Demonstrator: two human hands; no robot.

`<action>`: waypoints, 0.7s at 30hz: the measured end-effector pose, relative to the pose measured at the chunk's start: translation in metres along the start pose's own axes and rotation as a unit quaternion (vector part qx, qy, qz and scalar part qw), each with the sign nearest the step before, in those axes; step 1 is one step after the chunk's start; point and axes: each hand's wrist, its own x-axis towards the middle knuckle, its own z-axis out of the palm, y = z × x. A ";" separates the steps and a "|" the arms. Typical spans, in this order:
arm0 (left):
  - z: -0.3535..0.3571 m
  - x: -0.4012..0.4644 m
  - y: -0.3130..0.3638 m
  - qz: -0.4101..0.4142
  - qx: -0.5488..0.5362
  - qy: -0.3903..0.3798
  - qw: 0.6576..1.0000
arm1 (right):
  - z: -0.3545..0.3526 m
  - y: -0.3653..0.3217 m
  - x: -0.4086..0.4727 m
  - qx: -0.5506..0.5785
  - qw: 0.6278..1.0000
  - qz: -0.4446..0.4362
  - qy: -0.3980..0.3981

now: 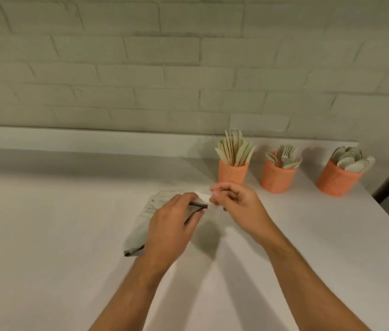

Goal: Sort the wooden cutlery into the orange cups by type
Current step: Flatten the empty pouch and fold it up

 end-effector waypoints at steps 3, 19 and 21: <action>-0.033 0.011 0.025 -0.058 -0.200 -0.025 0.978 | -0.045 0.004 -0.003 0.021 0.989 0.002 0.146; 0.004 0.031 0.074 -0.228 -0.512 -0.227 0.796 | -0.144 -0.008 -0.032 0.203 0.972 0.117 0.030; 0.022 0.031 0.080 -0.256 -0.520 -0.233 0.781 | -0.160 -0.003 -0.035 0.181 0.973 0.144 0.019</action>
